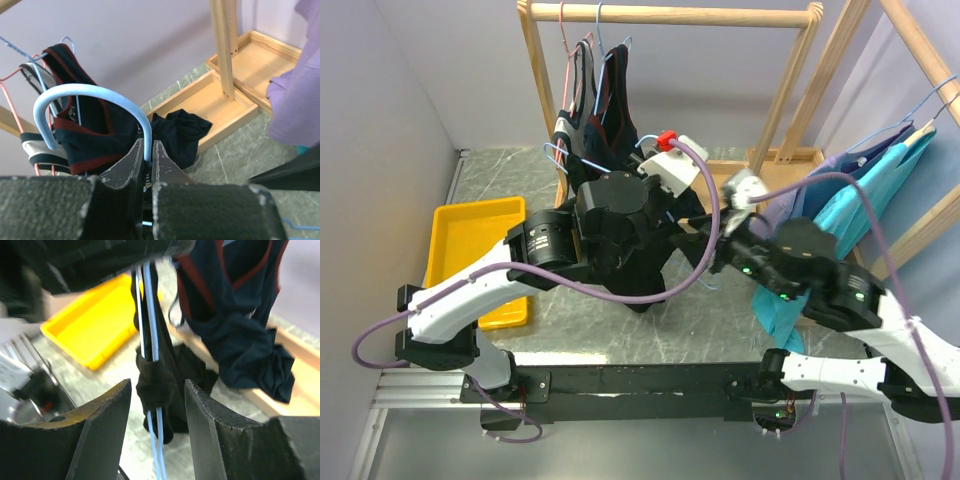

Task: Place the tank top on the hanger

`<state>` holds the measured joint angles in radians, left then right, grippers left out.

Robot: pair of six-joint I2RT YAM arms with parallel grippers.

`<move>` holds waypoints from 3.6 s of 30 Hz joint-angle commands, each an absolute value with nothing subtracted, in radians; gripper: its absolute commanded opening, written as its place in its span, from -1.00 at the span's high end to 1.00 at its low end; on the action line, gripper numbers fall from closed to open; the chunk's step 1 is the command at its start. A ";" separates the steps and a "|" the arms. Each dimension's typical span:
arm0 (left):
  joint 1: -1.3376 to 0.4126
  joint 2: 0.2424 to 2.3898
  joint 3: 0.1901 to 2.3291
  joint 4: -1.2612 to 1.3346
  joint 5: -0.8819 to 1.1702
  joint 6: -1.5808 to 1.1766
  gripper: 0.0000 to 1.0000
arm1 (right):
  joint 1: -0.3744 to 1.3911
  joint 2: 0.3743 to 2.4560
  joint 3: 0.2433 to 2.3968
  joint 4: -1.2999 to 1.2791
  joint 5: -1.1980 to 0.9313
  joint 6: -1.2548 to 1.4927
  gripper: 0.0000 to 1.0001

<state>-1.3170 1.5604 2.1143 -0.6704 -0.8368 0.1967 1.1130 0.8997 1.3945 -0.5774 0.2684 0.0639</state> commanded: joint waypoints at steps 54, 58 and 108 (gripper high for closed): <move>-1.324 1.025 1.473 -0.114 -0.658 -0.083 -0.81 | 1.115 0.985 1.849 -0.854 0.733 0.227 1.00; -1.322 0.985 1.350 -0.112 -0.664 -0.146 -0.79 | 1.079 1.017 1.737 -0.839 0.701 0.270 1.00; -1.318 0.904 1.095 -0.169 -0.612 -0.293 -0.82 | 0.333 1.629 2.099 -0.601 0.192 0.272 1.00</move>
